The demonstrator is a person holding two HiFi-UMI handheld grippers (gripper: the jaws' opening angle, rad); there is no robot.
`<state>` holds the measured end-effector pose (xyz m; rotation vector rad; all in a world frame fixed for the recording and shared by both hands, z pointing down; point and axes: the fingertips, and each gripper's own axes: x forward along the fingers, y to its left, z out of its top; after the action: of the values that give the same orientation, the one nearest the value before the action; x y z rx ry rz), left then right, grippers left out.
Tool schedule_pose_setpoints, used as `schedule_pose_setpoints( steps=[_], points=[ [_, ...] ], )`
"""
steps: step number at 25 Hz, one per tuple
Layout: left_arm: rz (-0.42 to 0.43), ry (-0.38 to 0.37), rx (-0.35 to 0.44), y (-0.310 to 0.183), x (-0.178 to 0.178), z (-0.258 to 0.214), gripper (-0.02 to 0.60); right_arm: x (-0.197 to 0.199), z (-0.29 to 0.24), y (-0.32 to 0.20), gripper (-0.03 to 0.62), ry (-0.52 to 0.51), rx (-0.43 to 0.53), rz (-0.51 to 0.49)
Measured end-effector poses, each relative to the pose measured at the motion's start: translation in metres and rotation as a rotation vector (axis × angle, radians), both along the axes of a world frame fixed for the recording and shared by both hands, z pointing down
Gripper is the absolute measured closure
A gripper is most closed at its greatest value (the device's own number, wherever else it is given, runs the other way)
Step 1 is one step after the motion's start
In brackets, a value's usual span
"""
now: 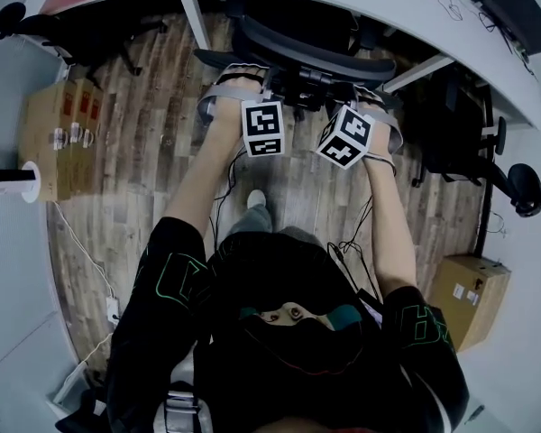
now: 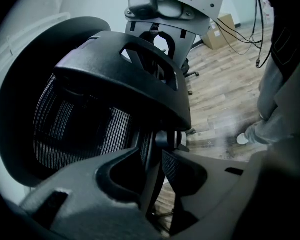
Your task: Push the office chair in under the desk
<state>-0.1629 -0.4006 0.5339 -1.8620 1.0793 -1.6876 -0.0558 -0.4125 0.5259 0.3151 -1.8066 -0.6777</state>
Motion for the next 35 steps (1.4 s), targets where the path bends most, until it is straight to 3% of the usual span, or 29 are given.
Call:
schedule_pose_setpoints(
  steps=[22, 35],
  points=[
    [0.006, 0.012, 0.020, -0.092, -0.037, -0.001, 0.434, -0.039, -0.003, -0.091, 0.474, -0.040, 0.008, 0.015],
    [0.007, 0.040, 0.043, -0.189, -0.058, -0.001, 0.434, -0.062, -0.002, -0.194, 0.464, -0.043, 0.043, 0.047]
  ],
)
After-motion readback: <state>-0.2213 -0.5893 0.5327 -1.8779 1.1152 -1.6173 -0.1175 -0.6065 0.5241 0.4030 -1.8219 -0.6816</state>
